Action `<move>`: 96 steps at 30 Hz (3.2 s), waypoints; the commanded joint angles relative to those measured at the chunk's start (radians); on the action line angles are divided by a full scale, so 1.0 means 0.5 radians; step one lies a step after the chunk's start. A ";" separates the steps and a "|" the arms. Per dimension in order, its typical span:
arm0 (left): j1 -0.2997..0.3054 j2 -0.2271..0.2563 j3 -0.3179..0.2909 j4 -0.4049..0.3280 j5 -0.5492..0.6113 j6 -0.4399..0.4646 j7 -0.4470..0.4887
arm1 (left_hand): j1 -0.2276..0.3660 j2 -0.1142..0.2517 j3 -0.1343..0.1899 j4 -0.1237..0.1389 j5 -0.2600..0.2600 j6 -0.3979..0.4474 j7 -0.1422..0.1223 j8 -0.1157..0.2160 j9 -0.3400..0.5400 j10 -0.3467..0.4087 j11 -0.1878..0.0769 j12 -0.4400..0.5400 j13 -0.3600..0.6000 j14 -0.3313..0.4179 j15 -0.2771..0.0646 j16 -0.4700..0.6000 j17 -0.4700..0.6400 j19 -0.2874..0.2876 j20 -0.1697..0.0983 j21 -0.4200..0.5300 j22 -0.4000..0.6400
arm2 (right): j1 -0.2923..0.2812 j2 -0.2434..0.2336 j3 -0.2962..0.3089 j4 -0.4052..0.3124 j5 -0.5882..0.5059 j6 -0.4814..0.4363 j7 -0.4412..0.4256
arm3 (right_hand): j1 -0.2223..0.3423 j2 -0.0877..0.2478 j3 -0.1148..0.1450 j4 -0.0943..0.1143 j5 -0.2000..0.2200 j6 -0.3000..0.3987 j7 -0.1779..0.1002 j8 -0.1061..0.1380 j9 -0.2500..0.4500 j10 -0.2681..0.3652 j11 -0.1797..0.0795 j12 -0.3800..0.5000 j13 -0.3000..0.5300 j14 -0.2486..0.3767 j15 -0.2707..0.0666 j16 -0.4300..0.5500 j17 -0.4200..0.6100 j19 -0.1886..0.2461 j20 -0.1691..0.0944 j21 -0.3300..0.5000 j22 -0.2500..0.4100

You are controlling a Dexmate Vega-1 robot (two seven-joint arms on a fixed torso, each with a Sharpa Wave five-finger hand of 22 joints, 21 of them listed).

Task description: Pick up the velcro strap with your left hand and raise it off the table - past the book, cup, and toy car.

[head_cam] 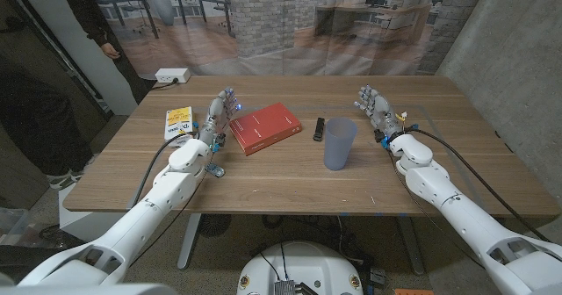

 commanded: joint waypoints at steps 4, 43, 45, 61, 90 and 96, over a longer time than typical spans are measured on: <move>0.029 -0.545 -0.716 -0.032 0.614 0.224 -0.374 | 0.002 0.191 0.007 -0.001 0.013 -0.299 0.007 0.008 0.003 -0.243 0.001 0.009 0.002 -0.309 0.002 0.010 0.007 -0.246 0.008 0.009 0.003 | 0.123 0.609 0.628 0.287 -0.773 -0.115 0.542 | 0.001 0.029 0.006 0.004 0.011 0.004 0.009 0.006 0.009 0.006 0.000 0.012 0.009 -0.005 -0.002 0.016 0.005 0.008 -0.026 0.000 0.003; -0.084 -0.947 -0.908 -0.284 1.569 0.398 -0.530 | 0.132 0.106 -0.007 -0.131 0.027 -0.051 -0.031 0.060 0.003 0.036 0.004 0.088 0.000 -0.067 0.007 0.045 -0.017 -0.068 0.020 0.038 -0.019 | 0.305 0.864 1.293 0.501 -1.324 0.005 1.062 | 0.019 -0.003 0.005 -0.042 0.026 0.030 0.030 0.015 0.008 0.032 0.022 0.021 0.009 0.011 0.013 0.015 -0.025 0.031 -0.014 -0.031 0.003; -0.087 -0.949 -0.904 -0.293 1.589 0.397 -0.533 | 0.139 0.103 -0.006 -0.137 0.027 -0.045 -0.028 0.060 0.003 0.047 0.007 0.091 0.000 -0.057 0.010 0.046 -0.017 -0.061 0.023 0.038 -0.019 | 0.312 0.862 1.305 0.517 -1.324 0.016 1.074 | 0.018 -0.004 0.004 -0.043 0.027 0.031 0.031 0.015 0.008 0.033 0.024 0.022 0.010 0.011 0.014 0.015 -0.025 0.031 -0.014 -0.033 0.003; -0.102 -0.924 -0.852 -0.400 1.774 0.410 -0.534 | 0.194 0.100 0.007 -0.179 0.030 0.025 -0.040 0.061 0.005 0.126 -0.023 0.102 0.001 0.010 -0.015 0.042 -0.019 -0.033 0.017 0.032 -0.020 | 0.338 0.853 1.360 0.579 -1.320 0.073 1.135 | 0.022 -0.006 0.005 -0.051 0.030 0.035 0.033 0.015 0.008 0.037 0.023 0.022 0.010 0.016 0.019 0.016 -0.029 0.039 -0.014 -0.041 0.003; -0.280 -0.785 -0.692 -0.420 2.056 0.415 -0.614 | 0.293 0.084 0.022 -0.262 0.015 0.203 -0.055 0.070 0.005 0.317 -0.040 0.130 0.003 0.201 -0.052 0.052 -0.019 0.077 0.001 0.044 -0.016 | 0.323 0.841 1.413 0.579 -1.266 0.135 1.179 | 0.027 -0.009 0.006 -0.066 0.035 0.044 0.035 0.016 0.009 0.047 0.029 0.023 0.010 0.022 0.024 0.017 -0.032 0.055 -0.018 -0.057 0.003; -0.329 -0.748 -0.652 -0.406 2.107 0.394 -0.645 | 0.305 0.077 0.022 -0.275 0.012 0.210 -0.058 0.066 0.005 0.327 -0.045 0.128 0.003 0.208 -0.056 0.048 -0.020 0.079 -0.004 0.041 -0.016 | 0.321 0.838 1.424 0.588 -1.249 0.149 1.183 | 0.028 -0.009 0.005 -0.068 0.036 0.043 0.034 0.015 0.009 0.049 0.031 0.023 0.010 0.022 0.024 0.016 -0.032 0.057 -0.018 -0.061 0.003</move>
